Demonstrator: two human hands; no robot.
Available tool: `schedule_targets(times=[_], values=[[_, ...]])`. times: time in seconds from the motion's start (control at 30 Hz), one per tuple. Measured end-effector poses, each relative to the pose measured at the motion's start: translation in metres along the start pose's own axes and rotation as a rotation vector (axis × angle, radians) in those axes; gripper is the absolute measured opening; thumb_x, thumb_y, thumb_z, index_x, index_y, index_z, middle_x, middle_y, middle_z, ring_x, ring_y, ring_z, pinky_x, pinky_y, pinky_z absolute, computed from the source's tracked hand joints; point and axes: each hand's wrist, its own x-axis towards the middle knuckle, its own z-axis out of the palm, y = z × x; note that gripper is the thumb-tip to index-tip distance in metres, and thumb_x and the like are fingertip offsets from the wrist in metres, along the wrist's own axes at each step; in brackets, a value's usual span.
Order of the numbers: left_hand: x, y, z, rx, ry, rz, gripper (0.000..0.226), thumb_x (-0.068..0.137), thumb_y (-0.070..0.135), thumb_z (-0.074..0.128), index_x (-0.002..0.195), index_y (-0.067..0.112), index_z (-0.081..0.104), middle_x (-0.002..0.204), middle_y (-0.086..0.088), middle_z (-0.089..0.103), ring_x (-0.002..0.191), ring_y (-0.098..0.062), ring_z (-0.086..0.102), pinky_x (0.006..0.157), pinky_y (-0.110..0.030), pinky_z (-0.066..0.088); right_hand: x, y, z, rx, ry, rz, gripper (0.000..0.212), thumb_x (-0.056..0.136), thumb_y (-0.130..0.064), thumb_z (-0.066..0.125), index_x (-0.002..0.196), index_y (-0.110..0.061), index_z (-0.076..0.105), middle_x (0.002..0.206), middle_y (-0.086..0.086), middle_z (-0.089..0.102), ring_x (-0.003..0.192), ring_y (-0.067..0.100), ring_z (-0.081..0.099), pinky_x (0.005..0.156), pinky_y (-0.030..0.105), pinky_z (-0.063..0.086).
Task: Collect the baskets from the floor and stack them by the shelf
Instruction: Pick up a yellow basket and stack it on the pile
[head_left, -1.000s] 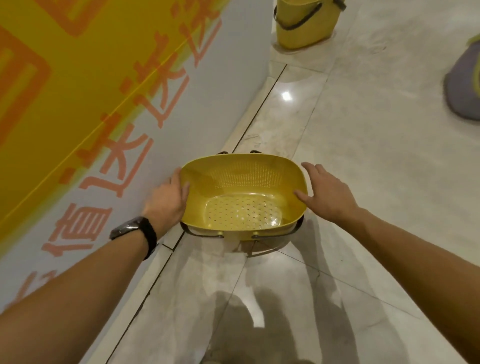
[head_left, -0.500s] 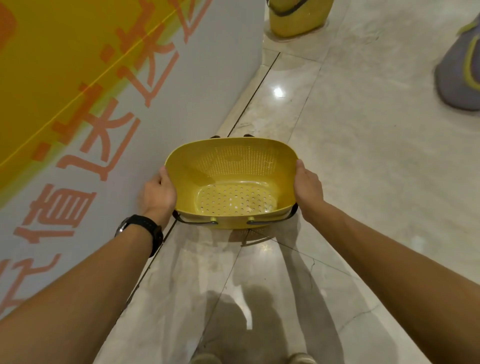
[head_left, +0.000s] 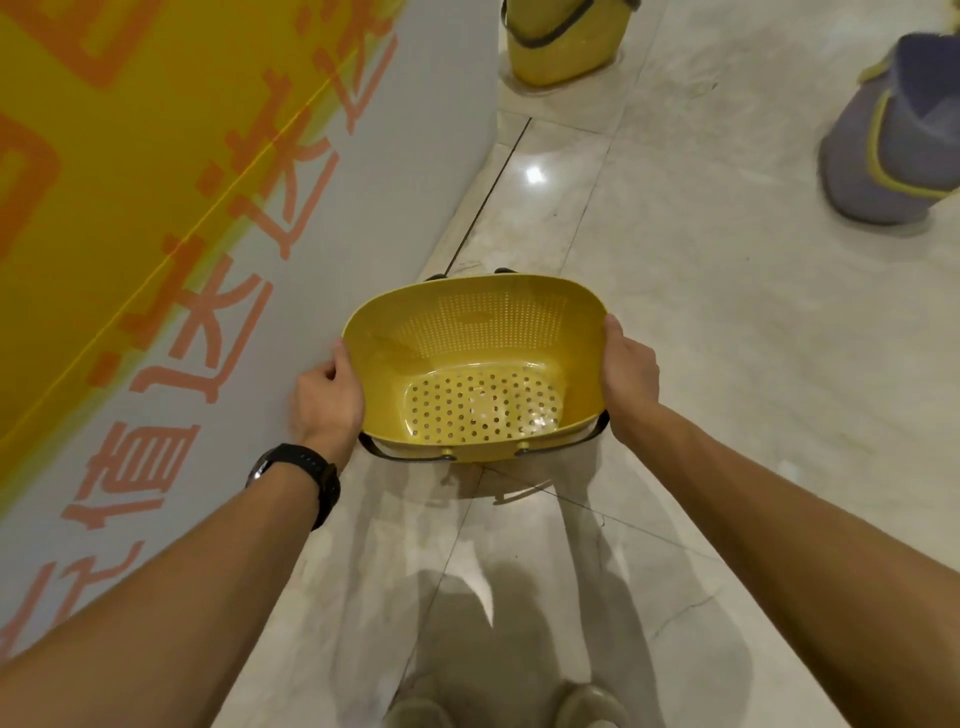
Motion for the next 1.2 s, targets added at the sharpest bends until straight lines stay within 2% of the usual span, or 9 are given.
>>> schedule_targets(times=[0.1, 0.23, 0.5, 0.63, 0.73, 0.87, 1.0, 1.13, 1.2], values=[[-0.018, 0.046, -0.019, 0.044, -0.009, 0.030, 0.066, 0.101, 0.059, 0.029, 0.079, 0.007, 0.063, 0.077, -0.010, 0.060, 0.075, -0.031, 0.056, 0.071, -0.042, 0.048, -0.020, -0.038, -0.038, 0.012, 0.034, 0.027, 0.050, 0.098, -0.060, 0.033, 0.070, -0.028, 0.060, 0.078, -0.001, 0.066, 0.077, 0.021, 0.065, 0.083, 0.046, 0.056], [-0.048, 0.132, -0.050, 0.092, -0.062, 0.113, 0.063, 0.101, 0.061, 0.027, 0.067, 0.015, 0.052, 0.069, -0.007, 0.055, 0.069, -0.030, 0.053, 0.060, -0.035, 0.038, -0.056, -0.096, -0.100, 0.053, 0.115, 0.068, 0.052, 0.098, -0.059, 0.034, 0.067, -0.027, 0.060, 0.076, -0.001, 0.066, 0.078, 0.023, 0.065, 0.081, 0.045, 0.054], [-0.114, 0.333, -0.134, 0.145, -0.129, 0.235, 0.070, 0.101, 0.063, 0.027, 0.084, 0.005, 0.064, 0.076, -0.012, 0.061, 0.067, -0.027, 0.054, 0.063, -0.037, 0.042, -0.137, -0.253, -0.238, 0.107, 0.246, 0.132, 0.047, 0.098, -0.058, 0.034, 0.070, -0.029, 0.057, 0.084, -0.001, 0.064, 0.092, 0.029, 0.063, 0.090, 0.047, 0.052], [-0.145, 0.415, -0.178, 0.145, -0.205, 0.274, 0.065, 0.098, 0.068, 0.026, 0.071, 0.017, 0.056, 0.070, -0.004, 0.056, 0.066, -0.026, 0.051, 0.060, -0.034, 0.037, -0.185, -0.315, -0.294, 0.154, 0.354, 0.141, 0.045, 0.098, -0.058, 0.036, 0.066, -0.031, 0.054, 0.081, -0.005, 0.062, 0.081, 0.021, 0.059, 0.081, 0.041, 0.048], [-0.172, 0.459, -0.211, 0.138, -0.255, 0.305, 0.073, 0.098, 0.068, 0.026, 0.079, 0.008, 0.061, 0.075, -0.011, 0.060, 0.072, -0.031, 0.056, 0.066, -0.039, 0.045, -0.227, -0.351, -0.328, 0.167, 0.396, 0.151, 0.047, 0.098, -0.057, 0.034, 0.067, -0.028, 0.054, 0.078, -0.006, 0.057, 0.081, 0.021, 0.057, 0.082, 0.042, 0.046], [-0.219, 0.498, -0.242, 0.168, -0.337, 0.326, 0.062, 0.100, 0.065, 0.028, 0.070, 0.016, 0.053, 0.076, -0.009, 0.058, 0.072, -0.029, 0.054, 0.071, -0.043, 0.048, -0.286, -0.377, -0.373, 0.190, 0.474, 0.180, 0.054, 0.099, -0.057, 0.034, 0.068, -0.019, 0.057, 0.074, -0.005, 0.055, 0.071, 0.012, 0.052, 0.076, 0.038, 0.041], [-0.261, 0.530, -0.251, 0.164, -0.406, 0.431, 0.065, 0.100, 0.063, 0.028, 0.066, 0.012, 0.048, 0.067, -0.008, 0.054, 0.066, -0.030, 0.051, 0.062, -0.037, 0.039, -0.337, -0.387, -0.422, 0.260, 0.566, 0.208, 0.065, 0.099, -0.058, 0.035, 0.099, 0.000, 0.063, 0.095, 0.013, 0.065, 0.089, 0.029, 0.062, 0.090, 0.049, 0.048], [-0.314, 0.549, -0.250, 0.192, -0.481, 0.530, 0.070, 0.099, 0.065, 0.027, 0.078, 0.007, 0.060, 0.076, -0.010, 0.062, 0.071, -0.031, 0.057, 0.067, -0.040, 0.045, -0.388, -0.372, -0.466, 0.339, 0.630, 0.229, 0.056, 0.097, -0.061, 0.034, 0.076, -0.019, 0.065, 0.092, 0.007, 0.070, 0.092, 0.031, 0.066, 0.094, 0.049, 0.051], [-0.342, 0.550, -0.245, 0.202, -0.521, 0.578, 0.070, 0.098, 0.066, 0.026, 0.083, 0.009, 0.065, 0.078, -0.007, 0.063, 0.071, -0.027, 0.057, 0.070, -0.040, 0.047, -0.416, -0.356, -0.485, 0.370, 0.679, 0.251, 0.056, 0.096, -0.062, 0.034, 0.088, -0.019, 0.069, 0.102, 0.003, 0.070, 0.101, 0.031, 0.065, 0.098, 0.048, 0.049]])
